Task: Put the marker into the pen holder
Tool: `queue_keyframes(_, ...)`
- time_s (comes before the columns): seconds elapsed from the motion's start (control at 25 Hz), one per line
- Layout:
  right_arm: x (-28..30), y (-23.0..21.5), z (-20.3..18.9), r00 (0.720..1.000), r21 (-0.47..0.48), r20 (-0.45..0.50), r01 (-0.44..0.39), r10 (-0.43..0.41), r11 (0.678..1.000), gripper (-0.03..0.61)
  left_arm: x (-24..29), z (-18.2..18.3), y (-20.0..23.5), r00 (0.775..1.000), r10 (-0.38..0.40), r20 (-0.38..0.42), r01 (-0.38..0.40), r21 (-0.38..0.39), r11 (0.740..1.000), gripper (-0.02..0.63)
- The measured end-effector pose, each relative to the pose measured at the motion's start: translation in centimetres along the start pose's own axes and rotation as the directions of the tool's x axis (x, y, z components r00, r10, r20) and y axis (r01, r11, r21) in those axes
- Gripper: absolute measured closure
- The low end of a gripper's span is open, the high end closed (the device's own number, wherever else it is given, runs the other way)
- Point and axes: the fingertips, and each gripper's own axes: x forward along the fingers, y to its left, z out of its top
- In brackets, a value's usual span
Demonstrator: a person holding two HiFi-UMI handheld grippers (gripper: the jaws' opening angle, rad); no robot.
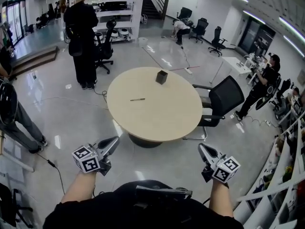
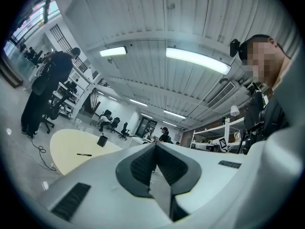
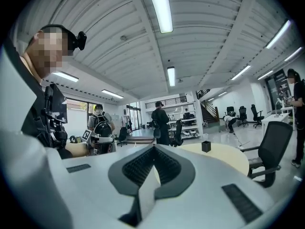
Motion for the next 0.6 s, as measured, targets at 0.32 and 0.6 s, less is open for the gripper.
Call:
queue_keyframes(0.32, 4.5, -5.4, -0.9, 0.998, 0.006, -0.025, -0.061, 0.062, 0.998, 0.577, 4.2, -0.9, 3.6, 0.999, 0.040, -0.023, -0.040, -0.007, 0.999, 0.618)
queue_keyframes(0.6, 6.7, -15.3, 2.5, 0.985, -0.023, -0.010, -0.174, 0.174, 0.984, 0.577, 12.1, 0.7, 2.8, 0.991, 0.133, 0.024, -0.134, 0.040, 0.990, 0.618)
